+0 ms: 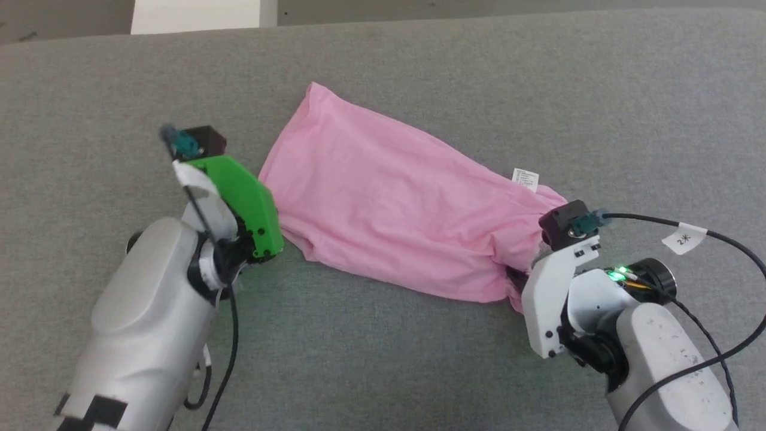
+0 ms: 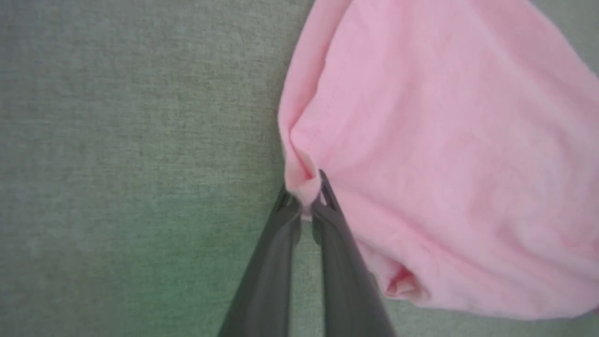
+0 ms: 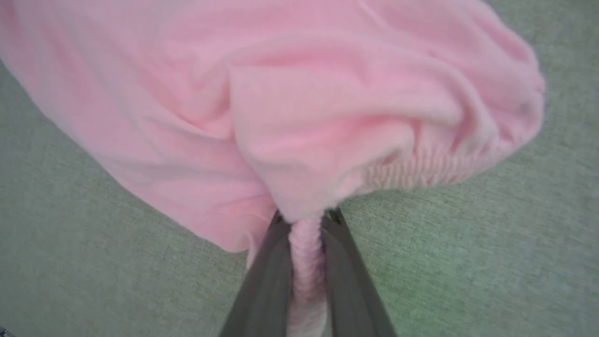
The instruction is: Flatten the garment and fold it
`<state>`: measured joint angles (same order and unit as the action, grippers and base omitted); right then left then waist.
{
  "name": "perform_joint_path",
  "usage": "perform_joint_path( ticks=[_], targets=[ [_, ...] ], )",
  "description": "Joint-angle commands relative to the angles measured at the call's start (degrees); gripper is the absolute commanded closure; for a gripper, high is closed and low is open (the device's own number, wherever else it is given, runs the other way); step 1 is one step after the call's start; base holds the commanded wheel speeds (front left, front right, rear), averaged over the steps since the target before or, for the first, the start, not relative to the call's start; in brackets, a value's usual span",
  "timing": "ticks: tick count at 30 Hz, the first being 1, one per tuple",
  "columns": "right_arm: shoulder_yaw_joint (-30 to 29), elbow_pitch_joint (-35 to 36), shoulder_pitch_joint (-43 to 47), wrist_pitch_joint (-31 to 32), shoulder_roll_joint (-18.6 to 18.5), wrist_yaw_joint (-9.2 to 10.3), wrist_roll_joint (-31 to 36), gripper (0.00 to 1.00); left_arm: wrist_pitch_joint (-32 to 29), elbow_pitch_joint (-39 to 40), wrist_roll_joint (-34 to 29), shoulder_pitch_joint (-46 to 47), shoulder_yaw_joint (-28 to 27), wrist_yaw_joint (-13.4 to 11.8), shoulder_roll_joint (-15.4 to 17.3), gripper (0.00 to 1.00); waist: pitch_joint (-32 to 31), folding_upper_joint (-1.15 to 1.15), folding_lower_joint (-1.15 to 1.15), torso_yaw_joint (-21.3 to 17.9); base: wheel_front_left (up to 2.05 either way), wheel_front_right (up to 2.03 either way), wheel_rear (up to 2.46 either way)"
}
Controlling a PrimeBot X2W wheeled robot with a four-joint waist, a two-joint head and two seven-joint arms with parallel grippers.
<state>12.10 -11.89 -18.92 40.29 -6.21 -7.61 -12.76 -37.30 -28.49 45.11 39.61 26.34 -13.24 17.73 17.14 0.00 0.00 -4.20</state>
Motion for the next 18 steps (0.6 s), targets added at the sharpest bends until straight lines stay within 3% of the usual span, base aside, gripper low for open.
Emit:
perform_joint_path(
  ticks=[1,4,10,13,18],
  targets=[
    [-0.1,-0.7,0.3,0.1,-1.1,0.12,-0.8,1.00,0.9,0.6,1.2,-2.7,-0.8,0.6,0.0,1.00,-1.2,0.00,0.00,1.1,0.00,0.00,0.00],
    [0.6,0.1,1.2,1.0,-3.6,0.12,-3.3,1.00,3.4,3.9,3.1,-6.0,-3.1,1.4,0.9,1.00,-2.3,0.00,0.00,2.3,0.00,0.00,0.00],
    [1.3,4.6,3.8,5.6,-12.8,0.12,-10.1,1.00,7.3,14.3,5.7,-16.0,-5.7,1.2,1.7,1.00,-4.3,0.00,0.00,4.8,0.00,0.00,0.00],
    [1.2,7.2,5.2,8.4,-17.5,0.12,-13.1,1.00,8.5,19.9,6.7,-22.7,-6.0,-0.2,1.2,1.00,-5.1,0.00,0.00,5.7,0.00,0.00,0.00],
    [2.3,9.4,6.9,11.8,-21.7,0.12,-15.6,1.00,9.4,25.4,7.8,-32.1,-5.8,-3.3,0.3,1.00,-6.1,0.00,0.00,6.3,0.00,0.00,0.00]
  ],
)
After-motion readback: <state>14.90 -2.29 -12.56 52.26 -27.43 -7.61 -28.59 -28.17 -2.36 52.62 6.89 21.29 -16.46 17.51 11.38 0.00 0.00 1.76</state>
